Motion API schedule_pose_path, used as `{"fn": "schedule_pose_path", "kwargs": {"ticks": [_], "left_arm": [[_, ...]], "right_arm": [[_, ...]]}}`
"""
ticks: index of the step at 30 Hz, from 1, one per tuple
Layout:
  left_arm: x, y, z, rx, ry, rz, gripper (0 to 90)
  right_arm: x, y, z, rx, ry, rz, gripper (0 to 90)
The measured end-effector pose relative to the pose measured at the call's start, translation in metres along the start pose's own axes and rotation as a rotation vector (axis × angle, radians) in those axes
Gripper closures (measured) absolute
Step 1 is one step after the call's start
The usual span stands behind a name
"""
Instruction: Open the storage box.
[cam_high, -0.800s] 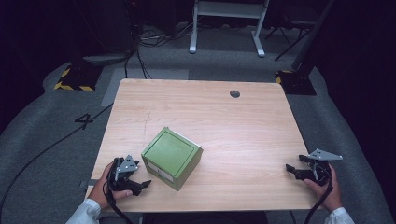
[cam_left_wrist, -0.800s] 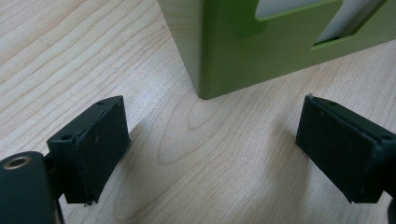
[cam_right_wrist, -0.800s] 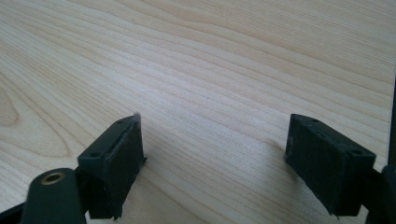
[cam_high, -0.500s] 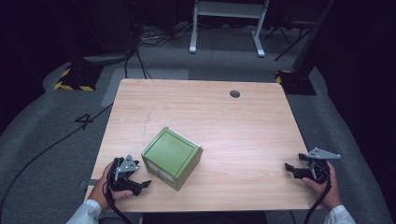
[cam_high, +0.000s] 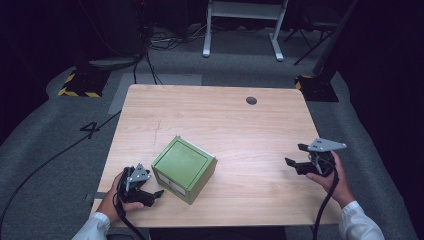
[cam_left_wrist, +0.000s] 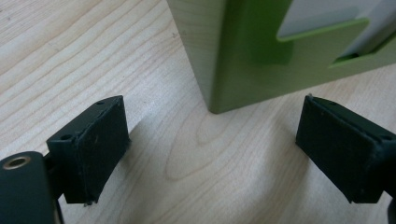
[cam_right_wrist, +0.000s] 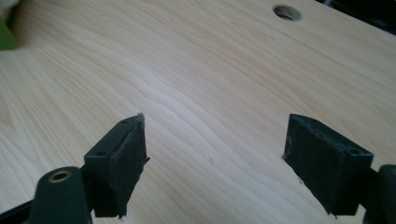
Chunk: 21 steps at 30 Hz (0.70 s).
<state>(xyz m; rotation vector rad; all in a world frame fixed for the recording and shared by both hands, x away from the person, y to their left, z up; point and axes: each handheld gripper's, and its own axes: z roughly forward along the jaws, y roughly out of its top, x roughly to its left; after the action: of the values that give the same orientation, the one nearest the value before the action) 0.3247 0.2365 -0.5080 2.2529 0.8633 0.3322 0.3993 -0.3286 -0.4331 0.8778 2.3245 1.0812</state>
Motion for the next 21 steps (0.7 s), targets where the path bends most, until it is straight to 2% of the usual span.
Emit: {"fn": "schedule_pose_path", "kwargs": {"ticks": [1, 5, 6, 7, 10, 13, 16, 17, 18, 21], "left_arm": [[0.001, 0.001, 0.001, 0.0, 0.005, -0.005, 9.6], [0.002, 0.003, 0.002, 0.001, 0.01, -0.006, 9.6], [0.002, 0.003, 0.002, 0.001, 0.01, -0.006, 9.6], [0.003, 0.003, 0.003, 0.002, 0.012, -0.002, 9.6], [0.006, 0.006, 0.005, 0.013, 0.005, 0.001, 5.7], [0.008, 0.007, 0.006, 0.016, 0.001, 0.004, 3.6], [0.01, 0.009, 0.009, 0.024, -0.004, 0.01, 1.6], [0.01, 0.009, 0.009, 0.024, -0.004, 0.01, 0.8], [0.012, 0.01, 0.01, 0.026, -0.008, 0.015, 0.5], [0.013, 0.011, 0.011, 0.027, -0.008, 0.014, 0.5]], "right_arm": [[0.007, 0.018, 0.008, -0.022, 0.033, -0.005, 22.4], [0.023, 0.052, 0.026, -0.075, 0.095, -0.037, 23.8], [0.023, 0.052, 0.026, -0.075, 0.095, -0.037, 23.8], [0.028, 0.06, 0.03, -0.089, 0.117, -0.04, 24.6], [0.049, 0.088, 0.046, -0.102, 0.173, -0.081, 24.8], [0.063, 0.103, 0.061, -0.101, 0.21, -0.106, 26.4], [0.075, 0.113, 0.078, -0.076, 0.225, -0.139, 26.4], [0.075, 0.113, 0.078, -0.076, 0.225, -0.139, 26.4], [0.08, 0.118, 0.087, -0.073, 0.243, -0.139, 26.7], [0.085, 0.125, 0.101, -0.071, 0.272, -0.131, 27.0]]}}
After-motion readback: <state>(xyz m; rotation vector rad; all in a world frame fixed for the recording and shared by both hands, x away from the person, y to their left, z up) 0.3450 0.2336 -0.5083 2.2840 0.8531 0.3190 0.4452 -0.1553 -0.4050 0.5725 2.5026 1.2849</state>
